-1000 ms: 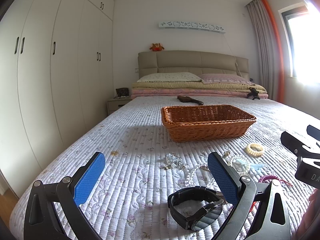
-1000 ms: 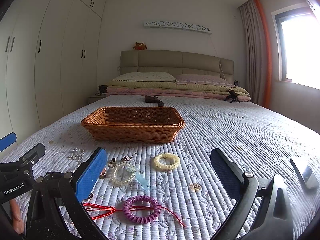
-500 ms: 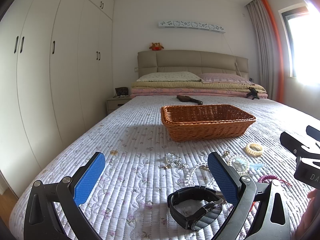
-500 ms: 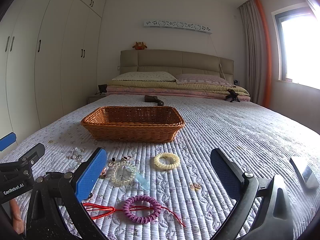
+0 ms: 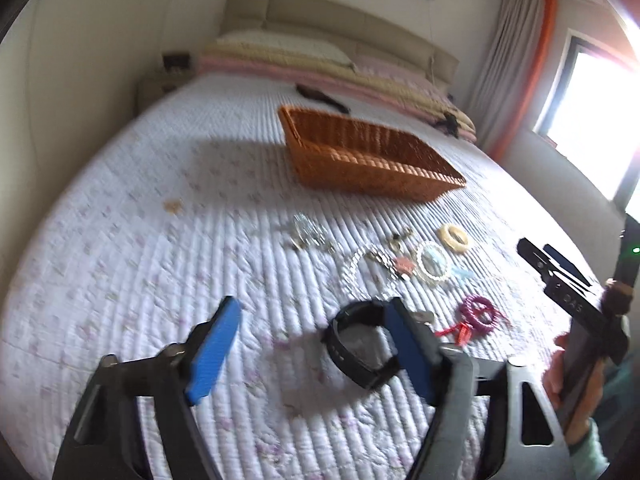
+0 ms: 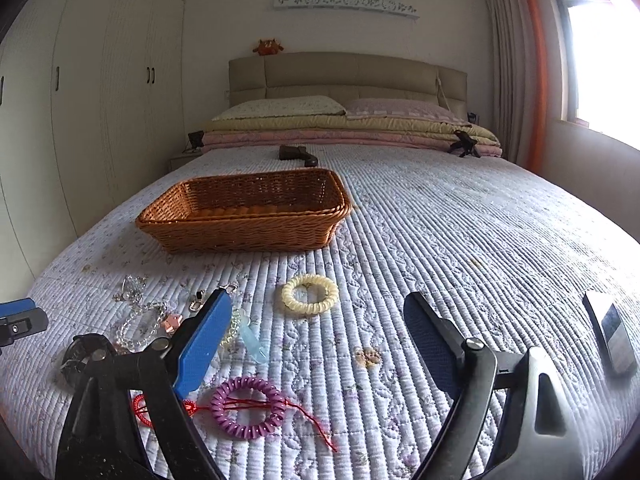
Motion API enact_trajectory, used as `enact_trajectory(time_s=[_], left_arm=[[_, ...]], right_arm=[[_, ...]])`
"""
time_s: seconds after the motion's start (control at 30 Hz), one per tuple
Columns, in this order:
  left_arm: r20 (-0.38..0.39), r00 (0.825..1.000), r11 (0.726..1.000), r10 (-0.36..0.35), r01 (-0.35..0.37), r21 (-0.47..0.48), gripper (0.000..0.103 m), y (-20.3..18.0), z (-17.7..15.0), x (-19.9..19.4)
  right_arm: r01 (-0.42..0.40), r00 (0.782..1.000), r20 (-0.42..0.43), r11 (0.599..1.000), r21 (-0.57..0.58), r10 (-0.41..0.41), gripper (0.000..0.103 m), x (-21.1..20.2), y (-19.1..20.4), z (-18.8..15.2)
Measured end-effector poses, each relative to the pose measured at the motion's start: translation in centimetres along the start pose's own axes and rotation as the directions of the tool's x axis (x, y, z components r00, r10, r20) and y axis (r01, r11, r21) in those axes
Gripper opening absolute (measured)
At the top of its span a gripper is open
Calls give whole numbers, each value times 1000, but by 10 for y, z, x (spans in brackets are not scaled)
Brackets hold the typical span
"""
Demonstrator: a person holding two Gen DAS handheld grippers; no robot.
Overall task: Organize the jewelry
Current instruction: 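Grasp the black watch with the left tool while the right tool grasps the cream coil hair tie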
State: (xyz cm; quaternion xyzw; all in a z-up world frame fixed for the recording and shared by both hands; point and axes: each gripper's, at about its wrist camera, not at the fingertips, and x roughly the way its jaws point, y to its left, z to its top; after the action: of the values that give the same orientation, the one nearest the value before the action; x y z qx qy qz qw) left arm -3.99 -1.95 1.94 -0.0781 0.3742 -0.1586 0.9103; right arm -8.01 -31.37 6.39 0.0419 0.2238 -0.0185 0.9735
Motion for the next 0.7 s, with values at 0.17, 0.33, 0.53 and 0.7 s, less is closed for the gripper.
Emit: enact_trajectory(time_s=[0.17,0.33,0.53,0.7], left_arm=[[-134,983,991,-122,114,-64,55,7,4,21],[-234,966,993,-114,106,-43,51,0,16,28],[-322,945,998,-59,61,-5,35,-6,19,49],[-340,939,999,-44,46,-2,29,-5,21,56]], right_arm=[[-55,991,-127,997,-50,49,55,22,-16,9],[-108,961,-261,992,-63,89,44,61,-27,17],[-114,932,-354,991,-73,81,37,108,-28,22],[-120,912,-402,990,-67,83,37,138,-22,20]])
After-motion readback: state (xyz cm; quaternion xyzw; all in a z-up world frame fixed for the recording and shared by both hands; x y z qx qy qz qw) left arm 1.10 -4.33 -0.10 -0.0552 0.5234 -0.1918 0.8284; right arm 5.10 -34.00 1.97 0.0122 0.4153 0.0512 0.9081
